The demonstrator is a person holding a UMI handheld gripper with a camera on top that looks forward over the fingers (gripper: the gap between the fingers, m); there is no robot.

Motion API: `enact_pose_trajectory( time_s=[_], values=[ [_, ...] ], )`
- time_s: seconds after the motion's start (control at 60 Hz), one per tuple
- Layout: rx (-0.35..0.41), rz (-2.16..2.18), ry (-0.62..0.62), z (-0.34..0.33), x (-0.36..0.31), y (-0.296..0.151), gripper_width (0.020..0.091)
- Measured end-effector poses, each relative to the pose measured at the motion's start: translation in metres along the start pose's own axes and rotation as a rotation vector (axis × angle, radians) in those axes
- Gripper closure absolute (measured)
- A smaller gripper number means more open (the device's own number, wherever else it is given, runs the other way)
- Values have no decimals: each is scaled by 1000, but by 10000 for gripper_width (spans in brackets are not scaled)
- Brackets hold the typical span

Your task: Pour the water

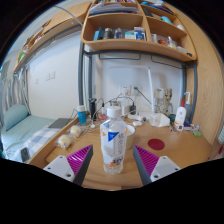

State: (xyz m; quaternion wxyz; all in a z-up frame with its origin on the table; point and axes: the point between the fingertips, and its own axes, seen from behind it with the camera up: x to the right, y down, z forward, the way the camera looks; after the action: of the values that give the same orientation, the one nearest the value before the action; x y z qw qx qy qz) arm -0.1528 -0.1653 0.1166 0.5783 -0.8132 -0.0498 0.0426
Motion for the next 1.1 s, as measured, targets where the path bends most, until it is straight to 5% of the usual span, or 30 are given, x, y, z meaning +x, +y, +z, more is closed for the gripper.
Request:
enact_pose_trajectory(
  time_s=[0.25,0.283,0.35,0.5,0.65,0.8,1.1],
  values=[
    [43,32,43,56,0,2,284],
    [35,31,59,62,3,7,324],
    [50,12,58,69,-1,9,561],
    [130,-3,21,73,-13,5,610],
    [141,-5,56,77,-12,2,732],
    [81,28,58,82,-15,5,749],
    [37,555,-164,113,-98,-84,749]
  ],
)
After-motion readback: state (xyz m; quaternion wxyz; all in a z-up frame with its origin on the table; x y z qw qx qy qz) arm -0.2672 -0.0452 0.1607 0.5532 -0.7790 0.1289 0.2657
